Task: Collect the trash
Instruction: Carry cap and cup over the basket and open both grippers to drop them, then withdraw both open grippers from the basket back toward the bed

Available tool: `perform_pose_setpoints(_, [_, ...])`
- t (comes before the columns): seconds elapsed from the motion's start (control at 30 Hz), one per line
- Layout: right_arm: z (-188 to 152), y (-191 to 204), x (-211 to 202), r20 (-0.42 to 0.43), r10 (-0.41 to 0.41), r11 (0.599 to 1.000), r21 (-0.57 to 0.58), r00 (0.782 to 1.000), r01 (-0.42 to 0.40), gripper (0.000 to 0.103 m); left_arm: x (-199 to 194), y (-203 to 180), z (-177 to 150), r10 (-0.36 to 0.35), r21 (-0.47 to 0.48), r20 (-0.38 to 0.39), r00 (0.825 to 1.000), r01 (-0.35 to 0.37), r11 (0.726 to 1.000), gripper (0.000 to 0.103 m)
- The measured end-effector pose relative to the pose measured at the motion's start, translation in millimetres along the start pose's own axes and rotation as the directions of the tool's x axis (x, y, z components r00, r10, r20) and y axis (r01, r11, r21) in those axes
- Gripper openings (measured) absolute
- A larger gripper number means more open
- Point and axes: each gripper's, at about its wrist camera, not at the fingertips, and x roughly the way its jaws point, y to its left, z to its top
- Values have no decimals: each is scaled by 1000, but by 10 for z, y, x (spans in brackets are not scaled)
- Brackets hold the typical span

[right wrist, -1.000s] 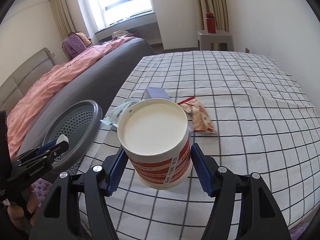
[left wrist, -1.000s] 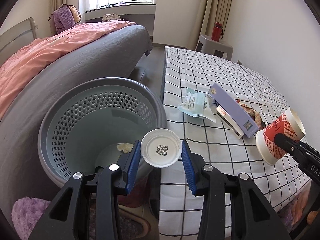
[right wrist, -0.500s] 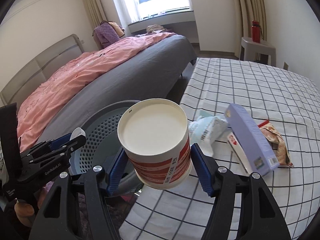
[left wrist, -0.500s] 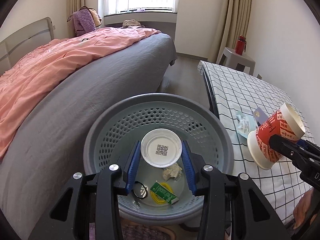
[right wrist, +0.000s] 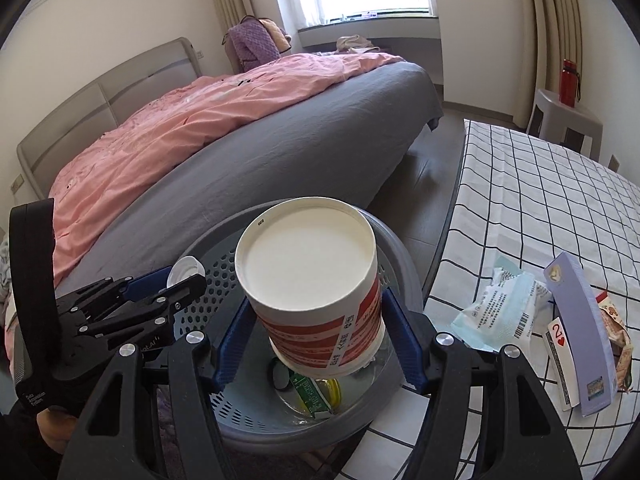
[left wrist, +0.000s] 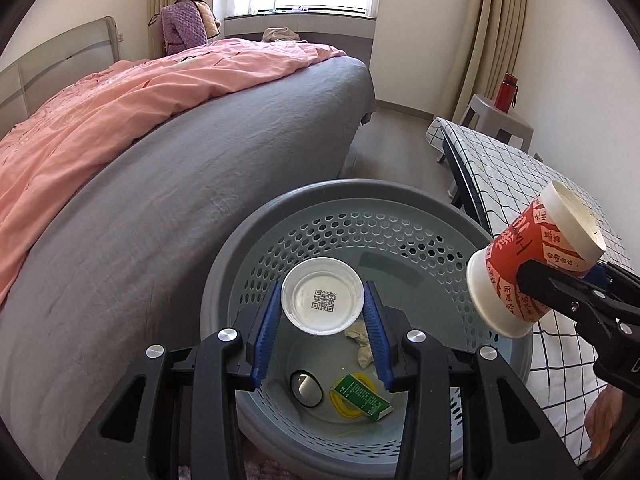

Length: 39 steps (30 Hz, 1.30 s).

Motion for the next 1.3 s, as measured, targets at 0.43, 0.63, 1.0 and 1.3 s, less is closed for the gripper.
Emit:
perform_pose_setpoints(0.43, [-22, -1, 195, -33, -10, 1000, -13, 999, 10, 62, 128, -36, -32, -15, 4, -25, 1000, 15, 1000, 40])
perform_pose_setpoints(0.63, [-4, -7, 188, -24, -4, 1000, -10, 1000, 4, 64, 121, -14, -23, -12, -4, -20, 1000, 12, 1000, 48])
perform_pose_setpoints(1.0, [0, -49, 145, -15, -20, 1000, 5, 1000, 20, 71, 74, 38, -12, 11, -25, 1, 1000, -11, 1000, 66])
perform_pose_setpoints(1.3, [-31, -35, 161, -25, -20, 1000, 5, 999, 20, 72, 79, 66, -32, 17, -34, -1, 1000, -17, 999, 68])
